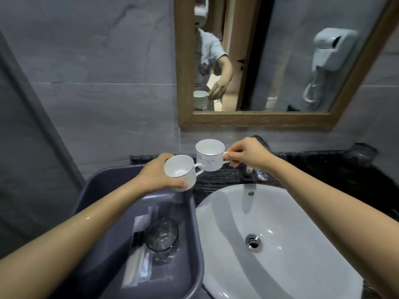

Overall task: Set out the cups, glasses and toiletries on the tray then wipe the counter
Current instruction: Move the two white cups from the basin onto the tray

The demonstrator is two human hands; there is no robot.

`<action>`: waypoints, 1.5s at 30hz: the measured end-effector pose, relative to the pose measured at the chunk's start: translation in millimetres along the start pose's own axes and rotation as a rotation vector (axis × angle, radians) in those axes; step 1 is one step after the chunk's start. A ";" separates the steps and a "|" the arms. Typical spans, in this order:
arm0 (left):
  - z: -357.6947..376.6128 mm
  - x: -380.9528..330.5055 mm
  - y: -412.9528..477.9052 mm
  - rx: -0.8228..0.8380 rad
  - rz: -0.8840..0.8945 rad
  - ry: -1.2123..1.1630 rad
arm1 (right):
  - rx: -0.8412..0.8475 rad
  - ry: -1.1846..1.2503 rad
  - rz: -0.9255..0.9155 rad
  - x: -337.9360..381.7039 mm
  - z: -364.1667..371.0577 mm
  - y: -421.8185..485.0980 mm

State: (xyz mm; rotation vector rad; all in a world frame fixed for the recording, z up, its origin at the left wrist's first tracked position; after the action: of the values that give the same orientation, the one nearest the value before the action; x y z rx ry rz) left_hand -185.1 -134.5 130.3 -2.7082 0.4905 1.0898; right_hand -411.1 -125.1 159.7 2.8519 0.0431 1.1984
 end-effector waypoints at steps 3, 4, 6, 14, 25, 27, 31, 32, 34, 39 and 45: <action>25.1 -27.5 6.5 0.057 0.033 -0.019 | -0.043 -0.012 0.045 -27.3 -33.3 -25.0; 34.4 -36.7 9.1 0.074 0.042 -0.025 | -0.059 -0.021 0.057 -36.6 -45.0 -33.4; 53.6 -56.6 14.6 0.100 0.066 -0.027 | -0.089 -0.037 0.075 -57.8 -69.0 -50.9; 158.3 -151.0 36.0 0.139 0.132 -0.049 | -0.215 0.026 0.171 -182.4 -161.6 -110.9; 302.2 -258.3 87.6 0.145 0.094 -0.036 | -0.255 0.059 0.296 -356.8 -270.1 -154.3; 320.7 -266.5 92.9 0.157 0.079 -0.044 | -0.285 0.035 0.320 -387.6 -281.4 -158.4; 349.4 -282.3 97.7 0.166 0.064 -0.056 | -0.365 0.045 0.370 -443.5 -292.4 -166.8; 354.4 -285.0 97.9 0.167 0.062 -0.059 | -0.384 0.047 0.376 -453.6 -293.4 -168.1; 361.6 -288.3 98.0 0.169 0.058 -0.066 | -0.419 0.046 0.383 -468.0 -294.4 -169.1; 369.8 -287.4 99.2 0.141 0.026 -0.052 | -0.434 0.059 0.383 -481.0 -292.6 -167.7; 374.8 -287.3 102.6 0.130 0.015 -0.009 | -0.453 0.014 0.330 -480.6 -291.7 -168.3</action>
State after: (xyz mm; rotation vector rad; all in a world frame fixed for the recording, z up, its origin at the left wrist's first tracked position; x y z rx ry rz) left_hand -656.4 -55.3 58.5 -2.5903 0.5607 1.0350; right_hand -957.0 31.5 11.6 2.5058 -0.6351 1.0982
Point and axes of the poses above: each hand's wrist, its own y-axis towards the middle knuckle, its own z-axis out of the palm, x = y × z, the point moved 10 cm from there along y, towards the middle knuckle, and after that the axes turned 5 degrees about y, right-handed, at the moved point
